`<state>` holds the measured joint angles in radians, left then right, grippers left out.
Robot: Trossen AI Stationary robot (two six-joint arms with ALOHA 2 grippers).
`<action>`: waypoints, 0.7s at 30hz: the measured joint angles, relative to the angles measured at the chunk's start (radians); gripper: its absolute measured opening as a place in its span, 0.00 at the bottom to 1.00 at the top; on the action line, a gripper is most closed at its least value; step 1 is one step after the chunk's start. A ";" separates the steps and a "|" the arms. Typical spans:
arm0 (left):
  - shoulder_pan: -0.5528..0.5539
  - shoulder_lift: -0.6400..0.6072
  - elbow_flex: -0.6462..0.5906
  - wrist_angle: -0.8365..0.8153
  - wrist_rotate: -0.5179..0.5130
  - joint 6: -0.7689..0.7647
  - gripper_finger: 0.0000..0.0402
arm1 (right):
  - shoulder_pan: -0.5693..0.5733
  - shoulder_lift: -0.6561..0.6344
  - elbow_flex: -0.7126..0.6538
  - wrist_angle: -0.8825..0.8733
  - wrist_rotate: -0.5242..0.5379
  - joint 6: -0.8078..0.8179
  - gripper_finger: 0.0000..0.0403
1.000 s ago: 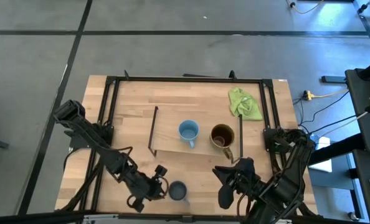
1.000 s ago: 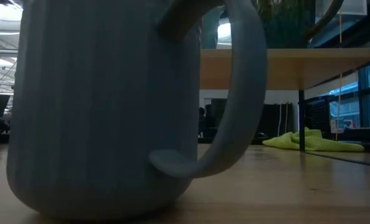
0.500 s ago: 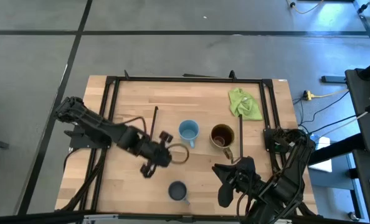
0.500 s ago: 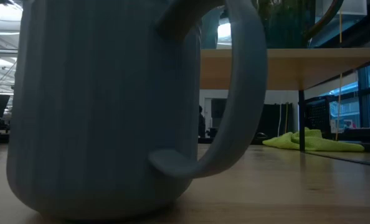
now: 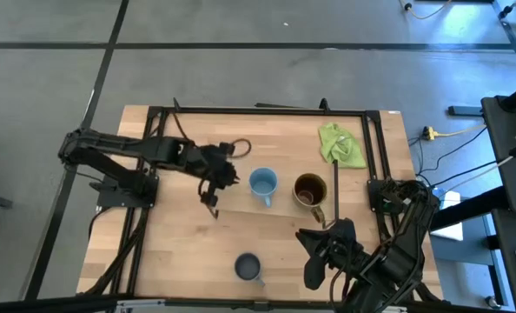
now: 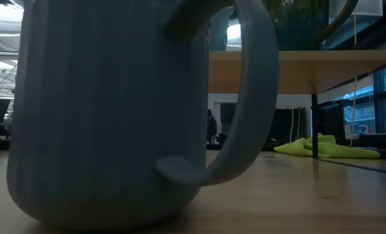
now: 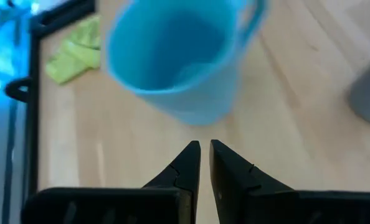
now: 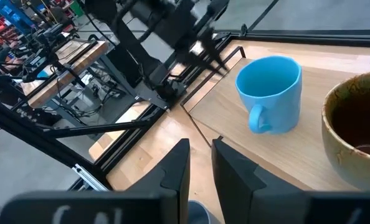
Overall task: Stack small to large cups/mugs on shelf
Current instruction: Adjust the light blue mug on the shelf
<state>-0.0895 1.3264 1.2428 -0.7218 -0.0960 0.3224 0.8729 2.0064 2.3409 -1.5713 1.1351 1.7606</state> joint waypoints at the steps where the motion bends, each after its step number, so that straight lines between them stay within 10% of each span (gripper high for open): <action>1: 0.018 -0.001 -0.008 0.020 0.005 0.007 0.07 | -0.002 0.000 0.000 0.000 0.000 0.000 0.17; 21: 0.170 0.103 -0.103 0.233 0.126 0.053 0.07 | -0.012 0.000 0.000 0.002 -0.001 0.007 0.17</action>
<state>0.0807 1.4293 1.1397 -0.4889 0.0297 0.3759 0.8613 2.0064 2.3409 -1.5696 1.1342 1.7679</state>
